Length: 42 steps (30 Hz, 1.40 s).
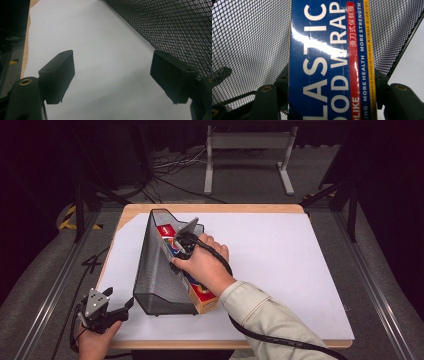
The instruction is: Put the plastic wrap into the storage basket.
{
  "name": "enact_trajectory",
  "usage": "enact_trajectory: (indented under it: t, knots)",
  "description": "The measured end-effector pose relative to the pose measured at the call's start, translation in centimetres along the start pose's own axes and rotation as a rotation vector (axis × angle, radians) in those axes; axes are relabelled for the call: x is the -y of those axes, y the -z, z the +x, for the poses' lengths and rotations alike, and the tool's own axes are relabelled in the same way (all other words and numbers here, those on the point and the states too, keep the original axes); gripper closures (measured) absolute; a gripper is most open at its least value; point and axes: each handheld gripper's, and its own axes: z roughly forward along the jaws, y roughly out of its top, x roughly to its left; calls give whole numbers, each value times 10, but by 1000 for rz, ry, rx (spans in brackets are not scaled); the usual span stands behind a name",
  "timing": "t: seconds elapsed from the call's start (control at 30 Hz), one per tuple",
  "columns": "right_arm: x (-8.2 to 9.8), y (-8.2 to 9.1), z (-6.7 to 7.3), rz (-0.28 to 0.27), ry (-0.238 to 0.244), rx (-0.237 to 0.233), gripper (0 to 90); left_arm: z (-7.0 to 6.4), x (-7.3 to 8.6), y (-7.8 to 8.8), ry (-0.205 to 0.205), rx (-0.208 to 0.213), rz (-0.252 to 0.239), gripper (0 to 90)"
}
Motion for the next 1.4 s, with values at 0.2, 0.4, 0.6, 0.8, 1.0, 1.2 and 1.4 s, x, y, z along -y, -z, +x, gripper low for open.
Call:
enact_trajectory:
  t: [0.2, 0.4, 0.6, 0.8, 1.0, 1.2, 1.4]
  knots:
    - [-2, 0, 2, 13, -3, 13, 400, -1, 0, 0, -6, 0, 0, 203]
    - [-4, -2, 8, 34, 6, 40, 400, 0, 0, 0, -4, 1, 1, 203]
    - [-5, -4, 9, 50, 9, 44, 395, 0, 0, 0, -5, 1, 1, 203]
    - [-5, -5, 9, 52, 11, 43, 391, -1, 0, -1, -5, 1, 3, 203]
    - [-2, -11, 9, 62, 25, 67, 391, -1, 0, 0, -5, 2, -1, 203]
    - [-3, -11, 9, 56, 25, 65, 390, -1, 0, 0, -5, 2, 1, 203]
    - [-2, -8, 4, 3, 61, 29, 331, 0, -1, 0, -4, 2, -1, 203]
